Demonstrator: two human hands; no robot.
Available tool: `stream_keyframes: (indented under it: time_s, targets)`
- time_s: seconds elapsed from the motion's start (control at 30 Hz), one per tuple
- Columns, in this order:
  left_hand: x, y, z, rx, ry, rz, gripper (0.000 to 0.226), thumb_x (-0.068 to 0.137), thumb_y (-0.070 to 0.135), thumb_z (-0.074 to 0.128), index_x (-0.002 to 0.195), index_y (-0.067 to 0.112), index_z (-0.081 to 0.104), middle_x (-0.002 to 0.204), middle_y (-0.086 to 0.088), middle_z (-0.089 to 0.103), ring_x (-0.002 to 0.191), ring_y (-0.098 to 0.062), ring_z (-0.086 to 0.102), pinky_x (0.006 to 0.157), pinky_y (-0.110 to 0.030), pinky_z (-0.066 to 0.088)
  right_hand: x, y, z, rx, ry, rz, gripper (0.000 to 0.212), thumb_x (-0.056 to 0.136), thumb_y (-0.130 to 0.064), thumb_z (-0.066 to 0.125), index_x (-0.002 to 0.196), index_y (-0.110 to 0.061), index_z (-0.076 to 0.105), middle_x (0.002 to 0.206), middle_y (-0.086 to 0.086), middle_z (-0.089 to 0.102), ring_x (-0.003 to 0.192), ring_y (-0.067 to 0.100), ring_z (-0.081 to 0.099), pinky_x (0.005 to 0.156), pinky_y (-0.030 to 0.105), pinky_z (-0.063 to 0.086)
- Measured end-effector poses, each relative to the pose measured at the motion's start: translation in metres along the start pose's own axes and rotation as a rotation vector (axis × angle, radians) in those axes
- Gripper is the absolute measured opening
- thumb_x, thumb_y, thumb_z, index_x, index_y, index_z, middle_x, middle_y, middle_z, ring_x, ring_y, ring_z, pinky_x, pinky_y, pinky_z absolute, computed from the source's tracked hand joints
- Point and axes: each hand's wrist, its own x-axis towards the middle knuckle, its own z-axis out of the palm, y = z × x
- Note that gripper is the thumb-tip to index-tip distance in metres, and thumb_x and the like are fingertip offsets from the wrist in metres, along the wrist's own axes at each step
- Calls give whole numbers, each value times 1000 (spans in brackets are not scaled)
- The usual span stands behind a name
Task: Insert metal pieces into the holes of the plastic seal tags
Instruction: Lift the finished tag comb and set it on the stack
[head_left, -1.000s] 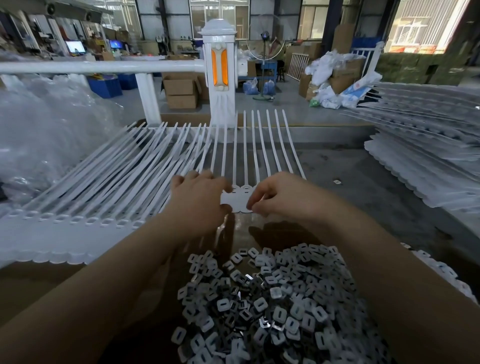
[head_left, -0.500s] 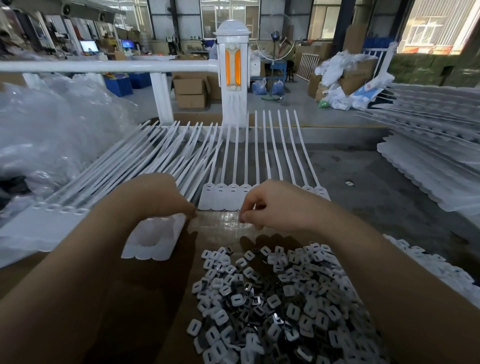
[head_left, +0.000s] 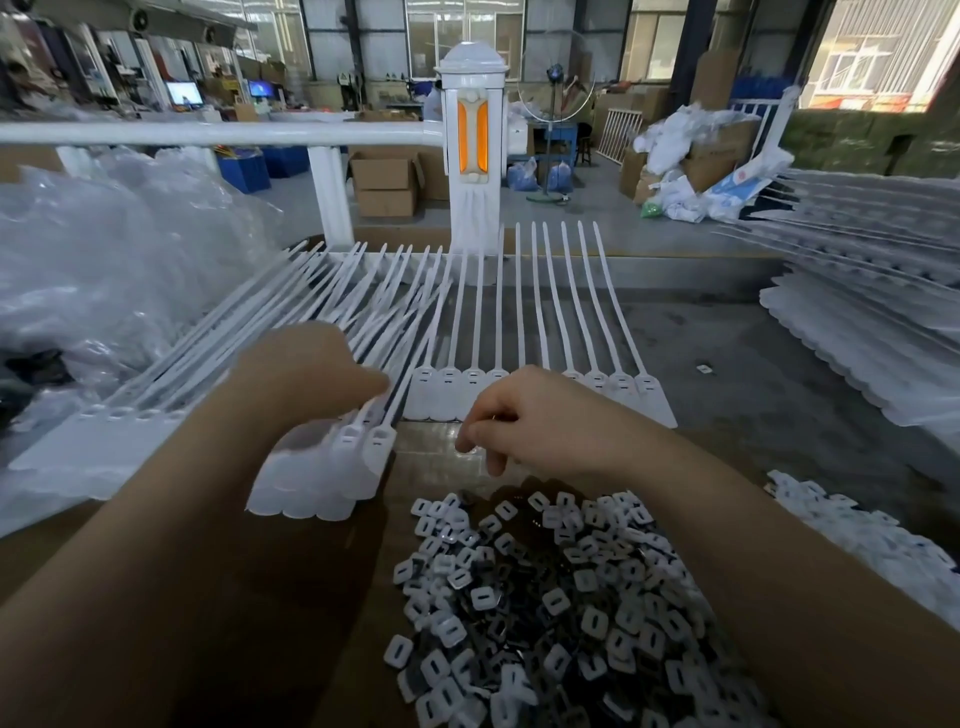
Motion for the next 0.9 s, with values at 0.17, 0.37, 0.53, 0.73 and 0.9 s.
stream_keyframes:
  time_s: [0.17, 0.37, 0.53, 0.73, 0.9]
  targets:
    - [-15, 24, -16, -166, 291, 5, 57, 95, 54, 40, 80, 5, 66, 93, -20, 64, 91, -38, 62, 92, -51, 50, -4, -17, -2, 422, -23, -3, 46, 94, -61, 38, 111, -28, 66, 85, -8, 76, 70, 6, 67, 62, 20, 49]
    - [-34, 64, -23, -260, 447, 14, 45, 103, 42, 31, 109, 11, 62, 129, -14, 44, 125, -35, 38, 107, -53, 27, -5, -22, -6, 697, 31, -119, 49, 77, -65, 57, 117, -37, 58, 101, -6, 75, 92, 10, 70, 81, 29, 52]
    - [-48, 76, -24, -144, 509, 164, 40, 101, 46, 39, 115, 15, 61, 127, -11, 42, 121, -29, 37, 101, -46, 27, -4, -22, -7, 1170, -65, -252, 22, 87, -19, 58, 105, -10, 68, 97, 4, 72, 86, 19, 67, 70, 32, 56]
    - [-78, 82, -40, -408, 796, 628, 20, 98, 30, 49, 94, 11, 54, 71, 8, 48, 60, -9, 47, 58, -29, 37, 0, -16, -10, 1384, 26, -271, 25, 89, -2, 45, 99, -10, 67, 88, 6, 70, 81, 19, 65, 76, 35, 53]
    - [-104, 72, -23, -212, 561, 1157, 32, 94, 24, 53, 70, 27, 32, 58, 14, 31, 50, -7, 26, 46, -24, 31, 0, -10, -17, 1454, 80, -174, 42, 88, -13, 51, 129, -15, 59, 127, 9, 65, 106, 25, 65, 91, 39, 53]
